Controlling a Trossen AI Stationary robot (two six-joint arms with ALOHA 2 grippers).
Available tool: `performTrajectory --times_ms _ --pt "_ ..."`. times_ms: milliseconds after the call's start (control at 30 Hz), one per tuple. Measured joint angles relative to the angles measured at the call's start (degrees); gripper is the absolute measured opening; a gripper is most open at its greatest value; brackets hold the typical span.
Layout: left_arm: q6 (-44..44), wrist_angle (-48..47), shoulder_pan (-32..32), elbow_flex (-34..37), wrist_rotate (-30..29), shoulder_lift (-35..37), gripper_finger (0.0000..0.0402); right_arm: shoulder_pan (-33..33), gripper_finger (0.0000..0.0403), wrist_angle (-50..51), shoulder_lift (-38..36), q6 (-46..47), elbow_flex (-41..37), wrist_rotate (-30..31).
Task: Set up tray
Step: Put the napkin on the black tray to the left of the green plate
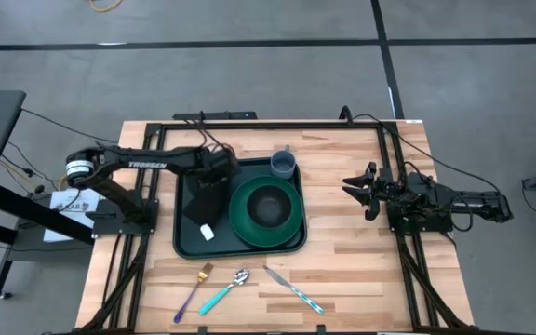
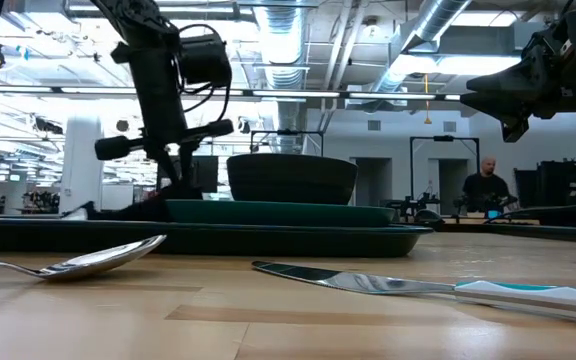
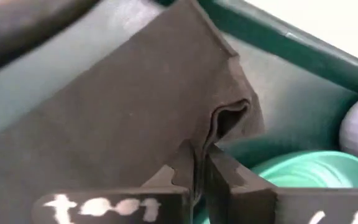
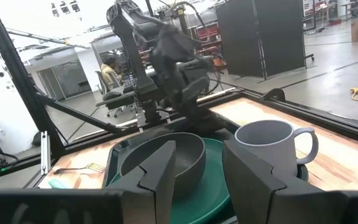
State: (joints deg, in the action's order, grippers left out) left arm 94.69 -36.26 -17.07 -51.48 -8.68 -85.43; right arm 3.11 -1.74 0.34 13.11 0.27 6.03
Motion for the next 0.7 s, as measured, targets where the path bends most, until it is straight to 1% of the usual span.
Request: performTrajectory --times_ms 67,167,367,467,567,700 --pt "4.8 -2.0 2.1 0.0 -1.2 0.0 0.0 0.0 0.0123 0.0 0.0 0.0 0.0 0.0" --pt "6.4 -5.2 2.9 0.0 -2.5 0.0 0.0 0.0 0.0123 0.0 0.0 0.0 0.0 0.0" --pt "-2.8 -6.8 -2.0 0.0 -2.1 0.0 0.0 0.0 0.0123 0.0 0.0 0.0 0.0 0.0" --pt "-4.5 -7.5 -4.2 0.0 -1.7 0.0 0.0 0.0 0.0123 0.0 0.0 0.0 0.0 0.0" --pt "-6.3 -8.7 -5.6 0.0 0.2 0.0 0.0 0.0 0.0123 0.0 0.0 0.0 0.0 0.0" --pt "-7.2 -13.3 -5.6 0.0 1.8 0.0 0.0 0.0 0.0123 0.0 0.0 0.0 0.0 0.0"
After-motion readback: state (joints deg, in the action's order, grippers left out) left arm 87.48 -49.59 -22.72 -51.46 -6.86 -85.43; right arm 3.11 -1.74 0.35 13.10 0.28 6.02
